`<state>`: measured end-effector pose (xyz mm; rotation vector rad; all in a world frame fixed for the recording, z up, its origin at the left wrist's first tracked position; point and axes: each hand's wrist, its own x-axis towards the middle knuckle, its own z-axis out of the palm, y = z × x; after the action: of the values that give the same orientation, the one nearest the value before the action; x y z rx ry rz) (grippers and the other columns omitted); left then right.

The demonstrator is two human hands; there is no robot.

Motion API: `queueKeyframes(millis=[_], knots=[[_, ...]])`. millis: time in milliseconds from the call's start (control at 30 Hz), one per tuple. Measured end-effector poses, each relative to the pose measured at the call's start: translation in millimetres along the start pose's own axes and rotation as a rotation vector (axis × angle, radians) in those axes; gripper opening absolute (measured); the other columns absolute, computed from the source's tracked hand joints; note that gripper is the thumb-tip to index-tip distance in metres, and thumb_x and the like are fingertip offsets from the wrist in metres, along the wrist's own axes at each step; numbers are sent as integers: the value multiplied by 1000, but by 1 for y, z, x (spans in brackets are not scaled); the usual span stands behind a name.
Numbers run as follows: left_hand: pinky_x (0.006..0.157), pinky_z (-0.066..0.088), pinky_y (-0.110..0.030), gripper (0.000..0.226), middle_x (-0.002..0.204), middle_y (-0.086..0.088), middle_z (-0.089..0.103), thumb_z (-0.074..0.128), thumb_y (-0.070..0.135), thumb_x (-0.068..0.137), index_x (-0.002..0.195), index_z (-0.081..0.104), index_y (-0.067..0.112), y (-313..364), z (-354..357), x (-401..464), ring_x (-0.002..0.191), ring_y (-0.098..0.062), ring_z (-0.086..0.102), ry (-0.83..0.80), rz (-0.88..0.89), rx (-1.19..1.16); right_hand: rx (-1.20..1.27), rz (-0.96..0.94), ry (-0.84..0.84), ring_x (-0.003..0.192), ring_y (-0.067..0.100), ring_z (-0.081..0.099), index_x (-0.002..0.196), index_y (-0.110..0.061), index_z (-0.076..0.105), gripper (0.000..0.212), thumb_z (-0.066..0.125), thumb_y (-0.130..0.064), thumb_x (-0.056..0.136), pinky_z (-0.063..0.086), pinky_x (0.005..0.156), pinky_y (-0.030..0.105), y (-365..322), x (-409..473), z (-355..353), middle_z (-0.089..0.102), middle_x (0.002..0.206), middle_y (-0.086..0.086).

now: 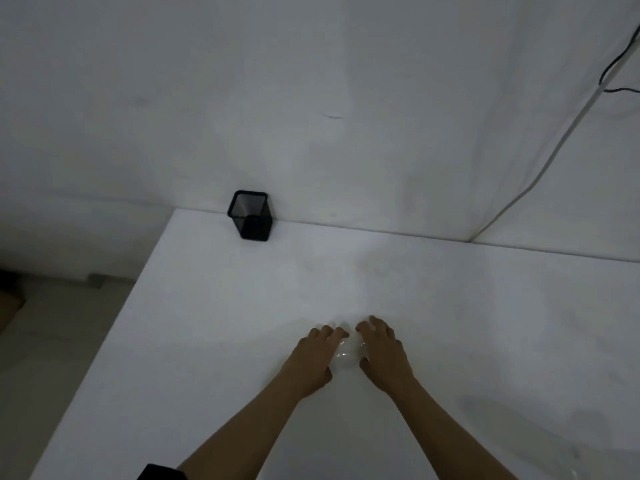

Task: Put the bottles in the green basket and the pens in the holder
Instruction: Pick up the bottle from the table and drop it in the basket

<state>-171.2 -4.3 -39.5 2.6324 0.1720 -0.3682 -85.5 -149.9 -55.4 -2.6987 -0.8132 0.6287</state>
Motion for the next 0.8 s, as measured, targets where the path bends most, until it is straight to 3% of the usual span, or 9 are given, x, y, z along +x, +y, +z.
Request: queueKeyframes(millis=[167, 400, 633, 800], knots=[[94, 47, -36, 68, 137, -4, 42, 54, 5, 81, 141, 28, 26, -24, 14, -69, 122, -24, 45, -55, -31, -76, -15, -27, -39, 139, 27, 29, 131, -19, 41, 50, 54, -10, 83, 41, 105, 40, -38, -44, 32, 27, 152, 7], [90, 50, -39, 70, 137, -4, 41, 60, 10, 82, 142, 28, 27, -73, 5, -170, 121, -22, 46, -71, -10, -76, -76, -109, -83, 116, 24, 47, 129, -19, 41, 50, 60, -20, 83, 49, 86, 35, -108, -103, 68, 44, 131, 5], [87, 50, -30, 59, 137, -4, 40, 55, 15, 85, 140, 34, 21, -128, -3, -289, 117, -20, 46, 167, -99, -149, 126, -74, -22, 104, 20, 52, 122, -19, 43, 48, 62, -36, 81, 49, 84, 31, -205, -180, 118, 53, 118, 4], [96, 49, -37, 81, 135, -8, 38, 53, 13, 89, 150, 1, 26, -152, -9, -354, 119, -20, 46, 366, -255, -355, 355, -166, -84, 75, 11, 56, 117, -23, 39, 50, 64, -47, 81, 45, 65, 18, -275, -222, 132, 57, 93, -3]])
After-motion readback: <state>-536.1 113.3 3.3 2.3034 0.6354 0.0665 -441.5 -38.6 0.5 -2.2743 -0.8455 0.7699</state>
